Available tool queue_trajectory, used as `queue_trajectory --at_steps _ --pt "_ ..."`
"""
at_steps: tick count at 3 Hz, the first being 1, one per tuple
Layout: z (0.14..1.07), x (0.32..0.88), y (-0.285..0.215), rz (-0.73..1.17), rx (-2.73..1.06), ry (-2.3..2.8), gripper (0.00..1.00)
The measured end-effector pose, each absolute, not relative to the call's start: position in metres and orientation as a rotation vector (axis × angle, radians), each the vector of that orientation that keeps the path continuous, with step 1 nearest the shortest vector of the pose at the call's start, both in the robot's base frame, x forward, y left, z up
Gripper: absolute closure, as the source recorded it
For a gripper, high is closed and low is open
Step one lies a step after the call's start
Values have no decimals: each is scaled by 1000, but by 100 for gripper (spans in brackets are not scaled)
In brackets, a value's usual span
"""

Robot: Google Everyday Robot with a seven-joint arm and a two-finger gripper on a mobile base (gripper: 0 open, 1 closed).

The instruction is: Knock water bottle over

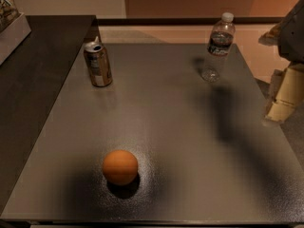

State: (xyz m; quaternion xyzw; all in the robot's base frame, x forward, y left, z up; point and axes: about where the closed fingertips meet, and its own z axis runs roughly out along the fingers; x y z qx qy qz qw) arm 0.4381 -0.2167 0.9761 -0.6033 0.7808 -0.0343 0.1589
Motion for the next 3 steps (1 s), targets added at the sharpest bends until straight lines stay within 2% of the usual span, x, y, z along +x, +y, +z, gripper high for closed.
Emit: queue_trajectory --at_steps 2,3 --pt "976 445 -215 -72 -1721 2217 0" --pt "976 472 -221 -23 -1643 2212 0"
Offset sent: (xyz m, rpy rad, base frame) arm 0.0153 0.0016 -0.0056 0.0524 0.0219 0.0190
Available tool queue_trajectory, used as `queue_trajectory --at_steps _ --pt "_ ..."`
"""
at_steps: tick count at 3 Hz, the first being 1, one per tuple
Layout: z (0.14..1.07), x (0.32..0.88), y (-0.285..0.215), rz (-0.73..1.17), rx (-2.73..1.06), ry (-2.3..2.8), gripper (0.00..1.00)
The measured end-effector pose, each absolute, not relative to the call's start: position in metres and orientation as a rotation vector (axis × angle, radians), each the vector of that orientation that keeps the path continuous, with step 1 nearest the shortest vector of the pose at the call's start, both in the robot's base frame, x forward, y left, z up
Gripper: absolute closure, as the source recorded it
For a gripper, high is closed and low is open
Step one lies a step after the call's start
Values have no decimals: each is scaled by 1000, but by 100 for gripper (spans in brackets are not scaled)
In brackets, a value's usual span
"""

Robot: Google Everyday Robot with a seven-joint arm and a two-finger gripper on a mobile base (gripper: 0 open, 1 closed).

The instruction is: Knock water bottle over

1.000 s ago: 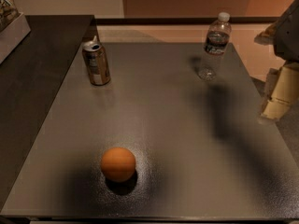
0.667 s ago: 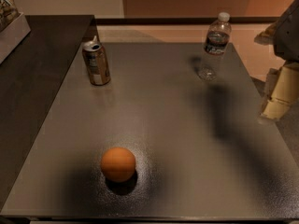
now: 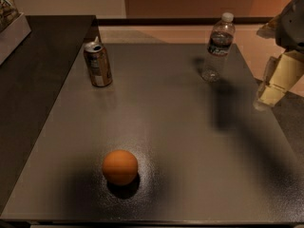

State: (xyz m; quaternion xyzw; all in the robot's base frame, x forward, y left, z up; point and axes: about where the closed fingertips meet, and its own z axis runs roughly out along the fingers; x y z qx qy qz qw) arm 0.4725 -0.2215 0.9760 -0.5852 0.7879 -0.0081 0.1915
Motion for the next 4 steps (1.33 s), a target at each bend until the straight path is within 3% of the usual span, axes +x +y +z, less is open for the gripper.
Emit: queue_trajectory --at_steps 4 --pt "956 598 -256 162 -1185 2135 0"
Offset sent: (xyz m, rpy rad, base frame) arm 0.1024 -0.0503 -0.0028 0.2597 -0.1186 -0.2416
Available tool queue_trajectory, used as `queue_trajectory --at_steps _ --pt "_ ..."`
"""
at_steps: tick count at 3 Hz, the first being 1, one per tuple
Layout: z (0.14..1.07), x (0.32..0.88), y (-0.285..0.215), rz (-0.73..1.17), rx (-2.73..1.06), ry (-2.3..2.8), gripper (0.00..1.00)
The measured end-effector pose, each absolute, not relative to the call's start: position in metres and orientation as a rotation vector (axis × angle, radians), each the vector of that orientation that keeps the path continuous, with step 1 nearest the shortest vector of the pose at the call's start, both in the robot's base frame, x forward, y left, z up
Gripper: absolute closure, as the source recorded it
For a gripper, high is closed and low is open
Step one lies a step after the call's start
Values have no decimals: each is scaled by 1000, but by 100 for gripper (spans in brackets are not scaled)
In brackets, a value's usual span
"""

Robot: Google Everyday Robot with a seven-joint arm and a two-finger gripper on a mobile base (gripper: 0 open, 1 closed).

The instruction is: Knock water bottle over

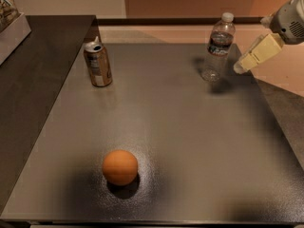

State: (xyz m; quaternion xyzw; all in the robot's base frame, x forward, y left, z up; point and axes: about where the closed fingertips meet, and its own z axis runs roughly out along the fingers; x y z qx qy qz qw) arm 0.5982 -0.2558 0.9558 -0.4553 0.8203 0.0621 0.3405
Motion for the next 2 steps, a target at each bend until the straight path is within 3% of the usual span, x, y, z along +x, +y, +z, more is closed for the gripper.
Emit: queue_trajectory --at_steps 2 --pt "942 643 -233 307 -1123 2043 0"
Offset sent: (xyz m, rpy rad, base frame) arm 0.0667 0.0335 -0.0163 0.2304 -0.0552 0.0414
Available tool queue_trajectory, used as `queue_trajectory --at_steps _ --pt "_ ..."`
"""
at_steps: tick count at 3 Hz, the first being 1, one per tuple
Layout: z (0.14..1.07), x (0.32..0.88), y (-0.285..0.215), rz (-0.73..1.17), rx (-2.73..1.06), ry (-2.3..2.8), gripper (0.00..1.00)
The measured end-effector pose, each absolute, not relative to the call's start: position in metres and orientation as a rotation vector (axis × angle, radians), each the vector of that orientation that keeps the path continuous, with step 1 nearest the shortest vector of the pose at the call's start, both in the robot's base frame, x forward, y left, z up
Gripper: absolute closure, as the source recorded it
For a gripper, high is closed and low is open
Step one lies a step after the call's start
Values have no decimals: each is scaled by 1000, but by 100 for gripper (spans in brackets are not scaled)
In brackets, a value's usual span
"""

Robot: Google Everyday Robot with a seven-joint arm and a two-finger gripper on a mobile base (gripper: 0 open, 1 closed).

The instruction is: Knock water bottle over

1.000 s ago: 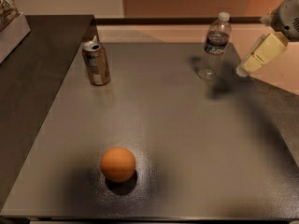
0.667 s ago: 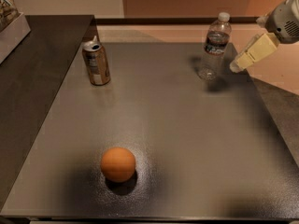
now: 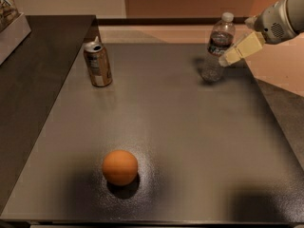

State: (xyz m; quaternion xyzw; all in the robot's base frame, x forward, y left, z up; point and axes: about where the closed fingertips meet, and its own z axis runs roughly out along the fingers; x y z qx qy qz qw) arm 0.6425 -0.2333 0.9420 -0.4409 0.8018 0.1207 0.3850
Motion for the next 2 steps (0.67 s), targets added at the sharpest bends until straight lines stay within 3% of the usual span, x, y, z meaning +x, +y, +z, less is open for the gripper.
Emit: queue_trajectory --at_steps 2 --pt "931 662 -210 417 -1095 1994 0"
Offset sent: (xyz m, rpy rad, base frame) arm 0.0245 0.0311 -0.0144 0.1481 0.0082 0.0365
